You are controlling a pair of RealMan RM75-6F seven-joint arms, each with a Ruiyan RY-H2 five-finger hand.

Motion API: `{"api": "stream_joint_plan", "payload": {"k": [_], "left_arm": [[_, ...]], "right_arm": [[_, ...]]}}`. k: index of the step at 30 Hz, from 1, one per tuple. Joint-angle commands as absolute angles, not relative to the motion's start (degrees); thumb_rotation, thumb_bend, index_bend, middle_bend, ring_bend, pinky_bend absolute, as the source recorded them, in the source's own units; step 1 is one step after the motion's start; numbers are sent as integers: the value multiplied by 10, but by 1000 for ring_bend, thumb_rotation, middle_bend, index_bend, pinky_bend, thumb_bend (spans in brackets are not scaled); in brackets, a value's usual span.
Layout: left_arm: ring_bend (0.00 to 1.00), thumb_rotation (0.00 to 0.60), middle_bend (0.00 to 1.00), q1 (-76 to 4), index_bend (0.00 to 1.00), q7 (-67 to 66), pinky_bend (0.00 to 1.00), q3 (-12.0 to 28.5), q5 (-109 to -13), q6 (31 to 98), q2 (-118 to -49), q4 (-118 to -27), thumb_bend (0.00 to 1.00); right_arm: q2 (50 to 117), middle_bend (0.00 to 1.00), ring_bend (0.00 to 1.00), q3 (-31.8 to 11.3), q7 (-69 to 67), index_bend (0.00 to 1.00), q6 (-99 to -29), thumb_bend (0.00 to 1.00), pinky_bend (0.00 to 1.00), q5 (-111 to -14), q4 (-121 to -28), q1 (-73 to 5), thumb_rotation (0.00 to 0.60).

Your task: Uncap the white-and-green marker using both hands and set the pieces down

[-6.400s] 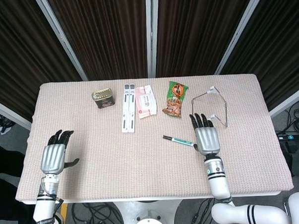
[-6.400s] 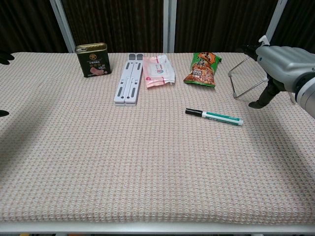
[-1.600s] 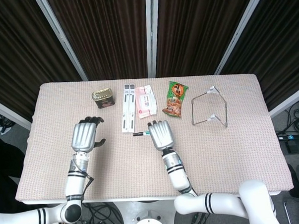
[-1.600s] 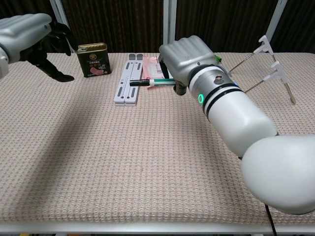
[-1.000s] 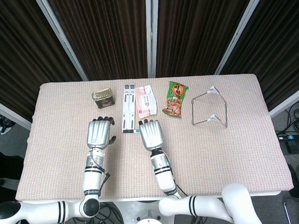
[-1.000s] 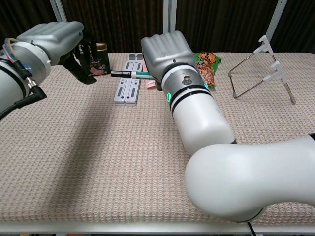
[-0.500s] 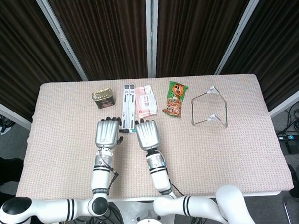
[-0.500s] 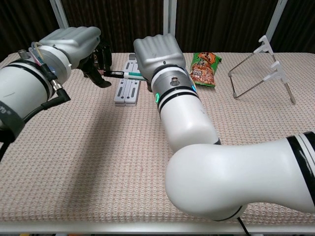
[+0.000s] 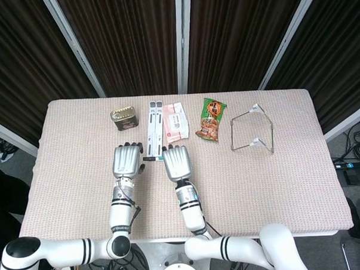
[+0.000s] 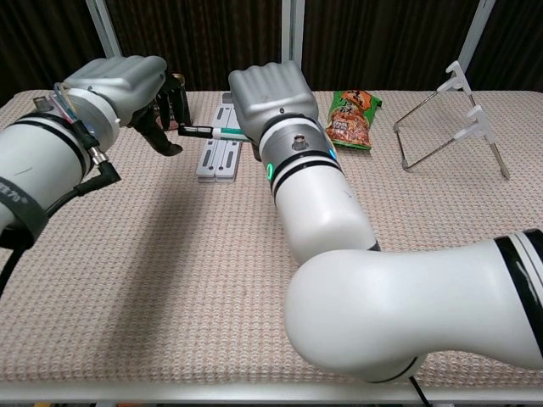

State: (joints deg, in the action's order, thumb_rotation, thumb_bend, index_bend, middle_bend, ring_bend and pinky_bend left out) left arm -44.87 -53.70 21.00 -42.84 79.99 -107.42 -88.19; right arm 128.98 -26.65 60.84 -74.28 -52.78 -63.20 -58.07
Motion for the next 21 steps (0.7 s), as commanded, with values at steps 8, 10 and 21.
{"api": "stream_joint_plan", "payload": {"k": [8, 10, 21], "left_arm": [[428, 600, 496, -455, 489, -541, 533, 215, -412, 800, -1078, -880, 291], [431, 600, 499, -456, 492, -539, 536, 214, -412, 800, -1079, -879, 295], [450, 600, 520, -458, 512, -528, 549, 212, -411, 798, -1079, -882, 309]], "right_arm": [[1294, 622, 621, -269, 609, 658, -739, 377, 727, -525, -632, -581, 600], [1295, 623, 621, -269, 610, 658, -739, 376, 726, -526, -631, -581, 600], [1300, 622, 621, -275, 613, 658, -736, 376, 726, -522, -621, -584, 600]]}}
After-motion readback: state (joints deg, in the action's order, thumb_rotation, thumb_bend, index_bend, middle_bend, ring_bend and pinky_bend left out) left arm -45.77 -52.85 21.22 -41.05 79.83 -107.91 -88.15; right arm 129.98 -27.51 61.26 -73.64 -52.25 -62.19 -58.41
